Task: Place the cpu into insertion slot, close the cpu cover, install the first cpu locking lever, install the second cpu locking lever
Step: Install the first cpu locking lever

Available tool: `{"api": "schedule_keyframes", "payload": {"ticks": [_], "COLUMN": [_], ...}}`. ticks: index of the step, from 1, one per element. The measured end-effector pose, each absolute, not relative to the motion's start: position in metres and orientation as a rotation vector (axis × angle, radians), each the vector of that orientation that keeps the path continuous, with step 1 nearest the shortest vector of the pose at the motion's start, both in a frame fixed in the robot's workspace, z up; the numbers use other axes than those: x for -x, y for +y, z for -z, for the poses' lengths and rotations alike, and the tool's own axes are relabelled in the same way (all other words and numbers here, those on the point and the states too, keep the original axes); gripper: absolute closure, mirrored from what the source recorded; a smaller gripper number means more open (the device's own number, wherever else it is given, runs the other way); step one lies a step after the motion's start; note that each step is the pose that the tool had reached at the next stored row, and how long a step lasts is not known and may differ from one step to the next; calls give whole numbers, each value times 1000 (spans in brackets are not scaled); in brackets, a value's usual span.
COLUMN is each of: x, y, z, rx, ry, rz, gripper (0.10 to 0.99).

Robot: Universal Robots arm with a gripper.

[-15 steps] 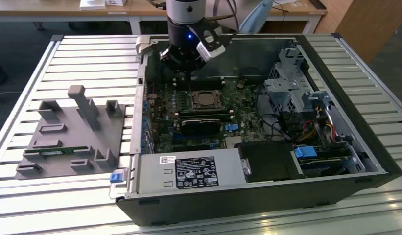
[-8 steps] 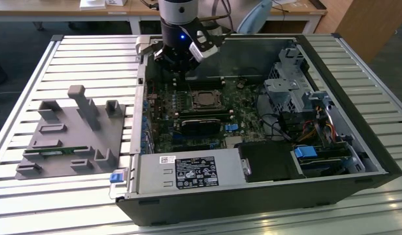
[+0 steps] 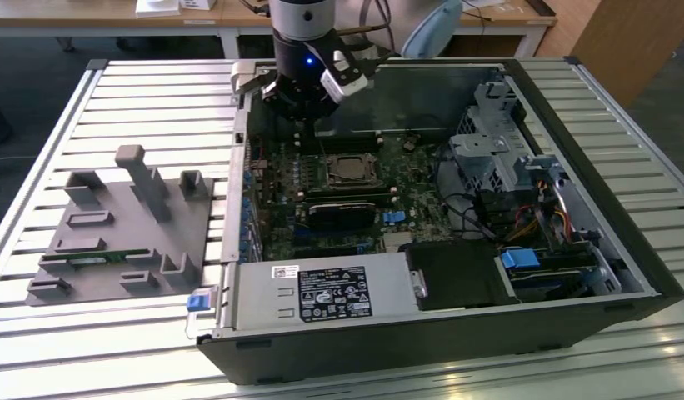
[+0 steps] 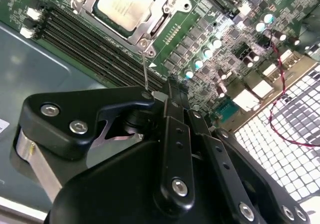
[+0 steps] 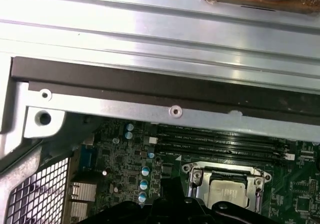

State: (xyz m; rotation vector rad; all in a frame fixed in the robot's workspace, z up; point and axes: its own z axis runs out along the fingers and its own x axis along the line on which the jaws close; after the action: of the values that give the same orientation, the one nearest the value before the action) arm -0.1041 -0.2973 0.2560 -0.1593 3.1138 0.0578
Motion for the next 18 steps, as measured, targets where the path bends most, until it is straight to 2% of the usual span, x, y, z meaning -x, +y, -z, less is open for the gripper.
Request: {"api": "schedule_keyframes", "payload": {"ticks": [18], "x": [93], "y": [-297], "z": [-256], "rx": [159], "ry": [3114], "rz": [-58], "gripper": [980]}}
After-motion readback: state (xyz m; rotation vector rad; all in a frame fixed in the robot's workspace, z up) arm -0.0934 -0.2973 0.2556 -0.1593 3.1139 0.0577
